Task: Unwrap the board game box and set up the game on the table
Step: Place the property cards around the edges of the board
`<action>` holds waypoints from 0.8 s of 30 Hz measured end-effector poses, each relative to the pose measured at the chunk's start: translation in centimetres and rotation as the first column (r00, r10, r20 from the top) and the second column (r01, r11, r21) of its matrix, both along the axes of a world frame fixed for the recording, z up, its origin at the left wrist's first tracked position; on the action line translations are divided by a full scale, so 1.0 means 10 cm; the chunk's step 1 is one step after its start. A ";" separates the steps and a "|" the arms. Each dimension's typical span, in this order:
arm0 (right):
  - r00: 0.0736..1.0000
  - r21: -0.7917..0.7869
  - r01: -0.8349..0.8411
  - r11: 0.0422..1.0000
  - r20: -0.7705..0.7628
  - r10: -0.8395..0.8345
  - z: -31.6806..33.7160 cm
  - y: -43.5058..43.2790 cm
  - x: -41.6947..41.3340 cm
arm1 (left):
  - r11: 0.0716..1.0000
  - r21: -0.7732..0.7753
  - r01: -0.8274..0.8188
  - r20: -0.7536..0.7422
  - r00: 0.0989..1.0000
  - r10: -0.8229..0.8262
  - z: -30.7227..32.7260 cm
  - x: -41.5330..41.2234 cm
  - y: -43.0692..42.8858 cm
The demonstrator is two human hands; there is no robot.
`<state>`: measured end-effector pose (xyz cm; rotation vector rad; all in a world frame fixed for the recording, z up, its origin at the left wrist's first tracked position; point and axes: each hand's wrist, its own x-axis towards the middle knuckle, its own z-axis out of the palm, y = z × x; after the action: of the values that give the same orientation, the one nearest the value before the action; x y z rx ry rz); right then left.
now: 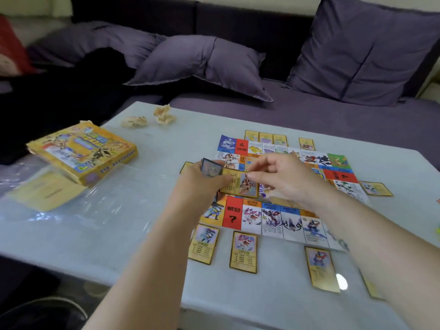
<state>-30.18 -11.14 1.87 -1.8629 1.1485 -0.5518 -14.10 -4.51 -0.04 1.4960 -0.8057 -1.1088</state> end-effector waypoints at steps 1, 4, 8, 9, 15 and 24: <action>1.000 0.003 -0.021 1.000 -0.008 0.021 0.05 -0.09 0.10 | 0.997 -0.032 -0.076 -0.086 0.994 0.073 0.00 0.08 -0.01; 0.997 -0.023 0.065 0.998 0.046 -0.064 0.07 -0.46 0.45 | 0.942 -0.076 -0.328 -0.455 0.851 0.260 0.03 0.32 -0.05; 0.988 -0.113 0.153 0.982 -0.012 -0.156 -0.14 -0.95 0.98 | 0.912 -0.038 -0.408 -0.793 0.568 0.221 0.08 0.50 -0.09; 0.987 -0.133 0.146 0.980 -0.048 -0.154 -0.20 -1.04 1.10 | 0.920 -0.032 -0.391 -0.826 0.529 0.195 0.08 0.52 -0.11; 0.951 -0.215 0.123 0.969 -0.252 -0.177 -0.50 -1.47 1.45 | 0.929 0.011 -0.370 -0.886 0.426 0.180 0.04 0.63 -0.23; 0.896 -0.455 0.010 0.890 -0.391 -0.210 -0.63 -1.54 1.38 | 0.910 0.039 -0.412 -0.885 0.408 0.223 0.03 0.69 -0.21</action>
<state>-16.42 -26.52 -4.44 -2.4091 1.5267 -0.5081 -7.16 -6.61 0.29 0.6557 0.1395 -1.2506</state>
